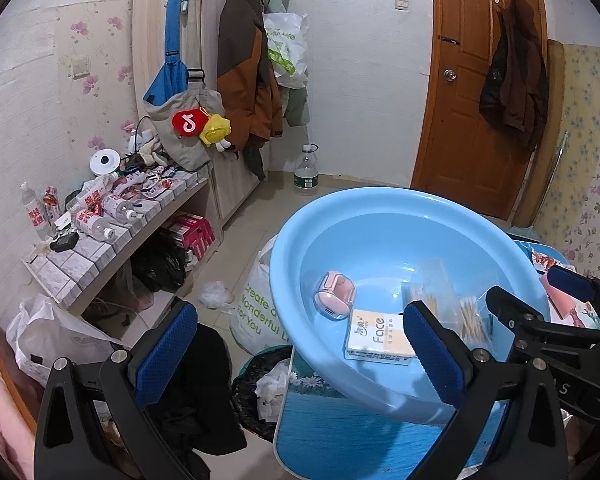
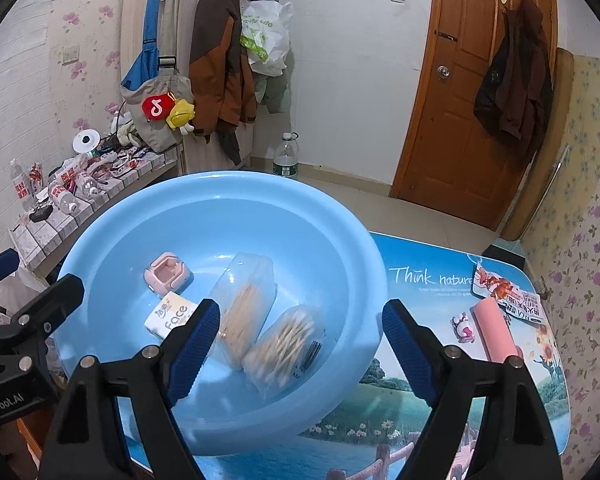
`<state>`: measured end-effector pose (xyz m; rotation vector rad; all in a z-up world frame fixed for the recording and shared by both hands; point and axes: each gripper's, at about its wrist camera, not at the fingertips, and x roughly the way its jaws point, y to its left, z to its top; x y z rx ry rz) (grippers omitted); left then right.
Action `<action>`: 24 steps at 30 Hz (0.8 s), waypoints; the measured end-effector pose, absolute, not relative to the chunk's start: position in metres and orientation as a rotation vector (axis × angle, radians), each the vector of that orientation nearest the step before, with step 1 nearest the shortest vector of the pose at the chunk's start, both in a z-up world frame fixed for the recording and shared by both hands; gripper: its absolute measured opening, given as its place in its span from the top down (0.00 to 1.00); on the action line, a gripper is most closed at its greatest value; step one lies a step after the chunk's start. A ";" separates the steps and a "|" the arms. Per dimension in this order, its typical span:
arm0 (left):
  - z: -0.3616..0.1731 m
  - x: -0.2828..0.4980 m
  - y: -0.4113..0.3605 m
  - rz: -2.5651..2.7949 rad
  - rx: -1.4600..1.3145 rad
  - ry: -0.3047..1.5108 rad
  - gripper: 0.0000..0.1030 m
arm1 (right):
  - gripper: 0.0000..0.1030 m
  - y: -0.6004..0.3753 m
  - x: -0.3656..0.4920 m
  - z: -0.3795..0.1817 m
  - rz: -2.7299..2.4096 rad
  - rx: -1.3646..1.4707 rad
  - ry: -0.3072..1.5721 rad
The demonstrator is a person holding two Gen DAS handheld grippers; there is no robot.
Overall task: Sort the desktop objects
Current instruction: 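Lower the swab bag into the basin and open the right gripper, then withdraw both grippers from the basin back over the table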
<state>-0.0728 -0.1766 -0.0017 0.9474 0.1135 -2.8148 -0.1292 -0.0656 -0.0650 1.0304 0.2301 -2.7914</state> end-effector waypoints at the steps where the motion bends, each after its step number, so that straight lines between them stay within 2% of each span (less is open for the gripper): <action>1: -0.001 -0.072 -0.176 -2.813 0.944 0.112 0.00 | 0.18 -0.064 -0.128 -0.064 -2.793 1.029 0.226; 19: 0.036 -0.042 -0.149 -2.852 0.847 0.063 0.00 | 0.14 -0.028 -0.084 -0.020 -2.841 0.932 0.163; 24: 0.039 -0.035 -0.140 -2.856 0.848 0.068 0.00 | 0.07 -0.014 -0.064 -0.006 -2.854 0.876 0.143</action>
